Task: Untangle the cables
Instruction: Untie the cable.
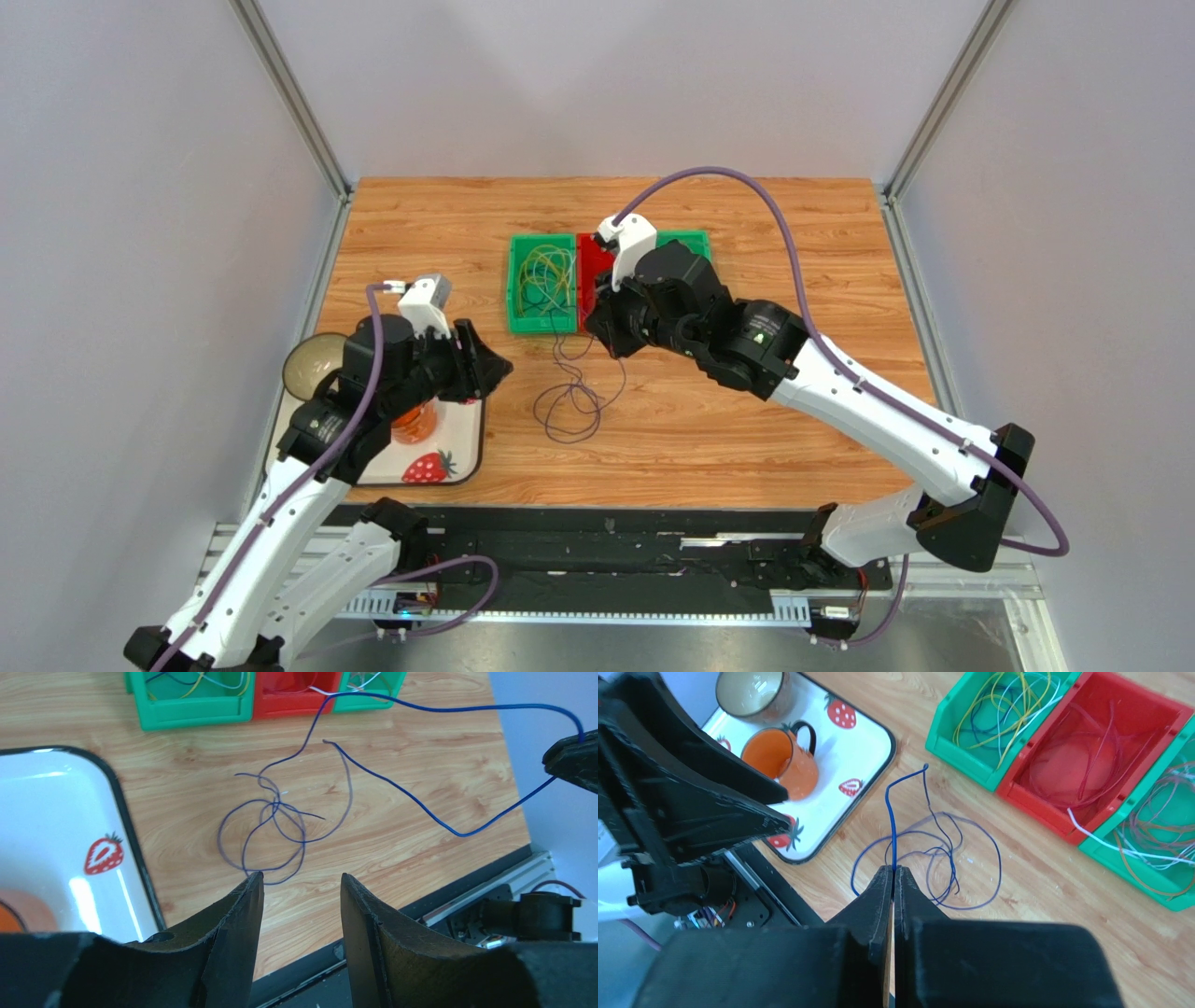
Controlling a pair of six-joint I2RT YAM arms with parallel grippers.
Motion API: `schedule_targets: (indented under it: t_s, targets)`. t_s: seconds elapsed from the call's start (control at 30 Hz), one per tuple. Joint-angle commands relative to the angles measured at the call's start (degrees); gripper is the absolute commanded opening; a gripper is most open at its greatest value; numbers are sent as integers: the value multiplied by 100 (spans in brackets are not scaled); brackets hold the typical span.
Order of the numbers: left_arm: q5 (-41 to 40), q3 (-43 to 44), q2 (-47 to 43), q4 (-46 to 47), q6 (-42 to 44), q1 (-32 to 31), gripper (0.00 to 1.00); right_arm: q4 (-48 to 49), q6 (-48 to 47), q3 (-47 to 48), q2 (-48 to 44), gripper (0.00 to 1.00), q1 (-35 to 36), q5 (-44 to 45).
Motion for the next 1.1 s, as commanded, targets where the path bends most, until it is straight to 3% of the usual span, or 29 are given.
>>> schedule_targets:
  t_s: [0.0, 0.33, 0.57, 0.87, 1.07]
  targets:
    - [554, -229, 162, 1011, -224, -30, 53, 387, -161, 578, -59, 0, -4, 272]
    - [766, -898, 804, 2513, -558, -197, 52, 466, -416, 1791, 187, 0, -101, 703]
    - [748, -1249, 1953, 3516, -602, -451, 51, 466, -531, 2617, 354, 0, -242, 729]
    - [590, -1031, 4088, 4773, -813, -654, 48, 317, -619, 3514, 522, 0, -259, 633]
    - [231, -731, 4269, 4914, -559, -1049, 57, 229, -733, 3839, 574, 0, -259, 659]
